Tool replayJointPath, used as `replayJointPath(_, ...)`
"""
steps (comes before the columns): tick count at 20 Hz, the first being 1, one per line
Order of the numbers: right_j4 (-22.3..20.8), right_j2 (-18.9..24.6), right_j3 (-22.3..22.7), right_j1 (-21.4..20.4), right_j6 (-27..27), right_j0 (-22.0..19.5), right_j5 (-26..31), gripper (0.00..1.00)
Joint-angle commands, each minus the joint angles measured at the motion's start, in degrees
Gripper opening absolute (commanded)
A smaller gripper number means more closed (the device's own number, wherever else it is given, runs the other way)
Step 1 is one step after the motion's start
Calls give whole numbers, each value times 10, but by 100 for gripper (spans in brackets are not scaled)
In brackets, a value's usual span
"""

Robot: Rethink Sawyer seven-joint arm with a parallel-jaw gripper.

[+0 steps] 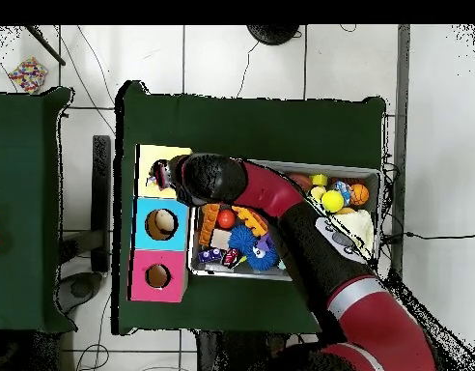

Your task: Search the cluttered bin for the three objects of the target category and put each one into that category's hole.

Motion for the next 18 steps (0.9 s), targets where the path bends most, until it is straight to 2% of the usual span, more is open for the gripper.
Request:
replayJointPath(1, -3, -11, 17, -5, 61, -17, 29, 100)
replayJointPath(18, -12, -20, 21, -28, 57, -15, 36, 100)
